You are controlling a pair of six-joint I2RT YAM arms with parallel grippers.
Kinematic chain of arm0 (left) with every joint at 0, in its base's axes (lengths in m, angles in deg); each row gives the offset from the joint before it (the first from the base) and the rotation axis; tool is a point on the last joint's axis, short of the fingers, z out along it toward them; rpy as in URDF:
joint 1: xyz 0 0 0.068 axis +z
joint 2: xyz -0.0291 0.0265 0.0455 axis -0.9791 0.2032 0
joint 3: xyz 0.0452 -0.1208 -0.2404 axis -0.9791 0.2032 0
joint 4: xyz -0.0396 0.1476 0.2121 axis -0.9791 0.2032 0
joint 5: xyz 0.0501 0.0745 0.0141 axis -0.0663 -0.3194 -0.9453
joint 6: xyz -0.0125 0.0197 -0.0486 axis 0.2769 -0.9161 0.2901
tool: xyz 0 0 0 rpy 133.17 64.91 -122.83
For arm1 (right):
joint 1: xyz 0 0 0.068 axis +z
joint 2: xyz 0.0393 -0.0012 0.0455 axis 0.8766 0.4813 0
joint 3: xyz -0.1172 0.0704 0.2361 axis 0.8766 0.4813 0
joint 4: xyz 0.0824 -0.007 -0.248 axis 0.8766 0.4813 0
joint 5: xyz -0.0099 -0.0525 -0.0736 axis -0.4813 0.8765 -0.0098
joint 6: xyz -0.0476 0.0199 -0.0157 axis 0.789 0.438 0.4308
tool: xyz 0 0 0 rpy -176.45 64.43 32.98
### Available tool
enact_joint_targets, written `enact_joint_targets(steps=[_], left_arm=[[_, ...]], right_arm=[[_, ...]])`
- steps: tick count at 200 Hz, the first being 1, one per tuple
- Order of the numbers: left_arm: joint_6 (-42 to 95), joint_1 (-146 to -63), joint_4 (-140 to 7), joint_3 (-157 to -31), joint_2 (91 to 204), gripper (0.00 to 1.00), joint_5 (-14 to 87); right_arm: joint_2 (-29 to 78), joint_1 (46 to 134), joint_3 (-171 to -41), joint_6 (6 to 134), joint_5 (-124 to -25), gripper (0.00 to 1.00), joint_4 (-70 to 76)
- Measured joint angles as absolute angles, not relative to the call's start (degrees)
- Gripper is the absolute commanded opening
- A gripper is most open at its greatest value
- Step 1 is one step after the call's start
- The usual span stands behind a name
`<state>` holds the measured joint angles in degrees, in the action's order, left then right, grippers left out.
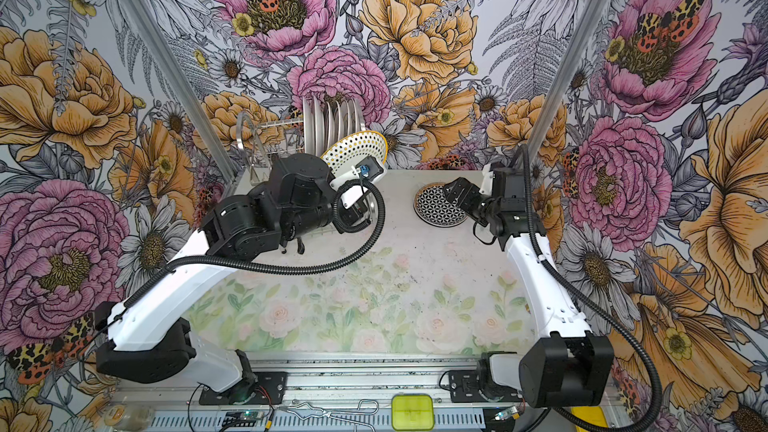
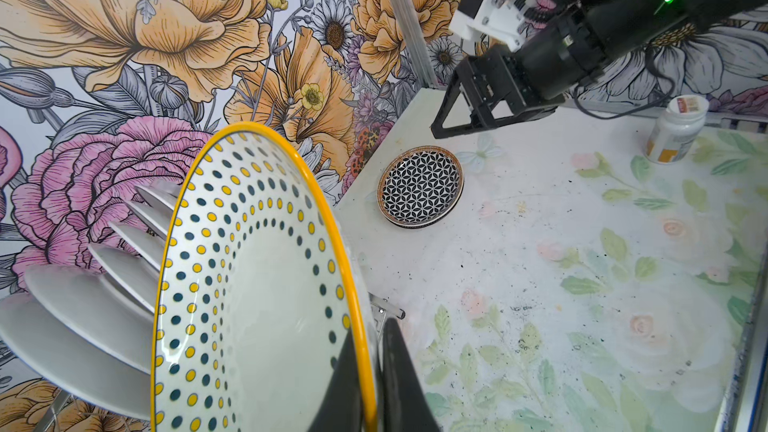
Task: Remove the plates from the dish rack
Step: 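Lift the dotted plate clear and carry it toward the right gripper, then grasp the dotted plate rim with the right gripper while the left holds it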
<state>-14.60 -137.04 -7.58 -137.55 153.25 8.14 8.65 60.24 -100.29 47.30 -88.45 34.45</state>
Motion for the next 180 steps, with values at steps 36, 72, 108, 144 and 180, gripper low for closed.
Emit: enact_joint_targets(steps=[36, 72, 108, 144, 180], left_arm=[[-14.8, -139.8, -7.1, -137.5, 156.3, 0.00, 6.9], [-14.8, -141.3, -7.0, -137.5, 158.4, 0.00, 6.8], [-14.5, -141.5, -7.3, -137.2, 161.1, 0.00, 6.8], [-14.5, -141.7, -8.6, -135.3, 163.9, 0.00, 6.9], [-14.1, -141.7, -9.0, -134.6, 166.7, 0.00, 7.6]], right_arm=[[3.9, 58.2, -100.3, 44.7, -92.6, 0.98, 34.5], [0.6, 56.2, -100.3, 42.5, -96.6, 0.96, 34.5], [-0.7, 54.7, -99.9, 40.7, -100.6, 0.94, 34.4], [-0.8, 53.6, -98.5, 40.0, -104.1, 0.92, 34.5], [-0.3, 53.3, -98.5, 39.3, -106.9, 0.89, 34.5]])
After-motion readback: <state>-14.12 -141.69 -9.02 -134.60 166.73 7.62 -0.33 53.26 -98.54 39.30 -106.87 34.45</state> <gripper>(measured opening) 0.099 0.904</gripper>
